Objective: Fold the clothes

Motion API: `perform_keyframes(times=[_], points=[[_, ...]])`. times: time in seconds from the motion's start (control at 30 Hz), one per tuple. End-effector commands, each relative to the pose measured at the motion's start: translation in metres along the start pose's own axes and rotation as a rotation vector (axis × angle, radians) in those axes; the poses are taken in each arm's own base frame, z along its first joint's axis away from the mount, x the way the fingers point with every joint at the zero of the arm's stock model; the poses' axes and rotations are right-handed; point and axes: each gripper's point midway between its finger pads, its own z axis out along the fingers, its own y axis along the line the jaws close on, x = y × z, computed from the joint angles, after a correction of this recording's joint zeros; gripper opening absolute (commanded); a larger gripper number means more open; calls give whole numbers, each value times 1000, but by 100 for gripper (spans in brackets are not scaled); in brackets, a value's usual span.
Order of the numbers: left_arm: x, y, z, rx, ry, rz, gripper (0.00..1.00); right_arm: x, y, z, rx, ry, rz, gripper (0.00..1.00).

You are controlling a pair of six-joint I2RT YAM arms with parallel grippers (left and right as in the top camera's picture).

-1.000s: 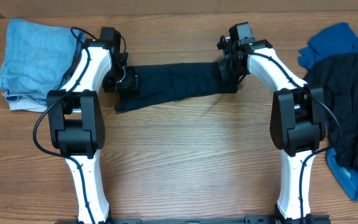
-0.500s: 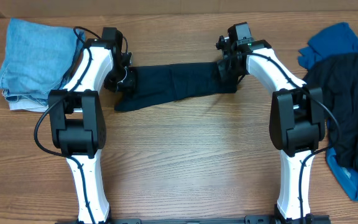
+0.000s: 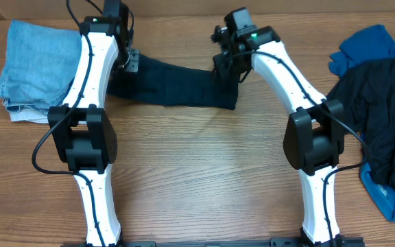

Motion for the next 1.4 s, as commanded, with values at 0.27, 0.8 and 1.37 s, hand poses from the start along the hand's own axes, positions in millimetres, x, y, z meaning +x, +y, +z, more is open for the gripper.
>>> perform_keyframes(times=[0.27,0.8,1.37], points=[[-19,-73,-37,28,-98,133,4,17,-106,-36,103,20,229,18],[-27,-175,-77,133,-234,221,4,28,-115,-39,107,55,257,17],[5,-239,-43,235,-151,298,4,29,-114,-39,107,63,259,18]])
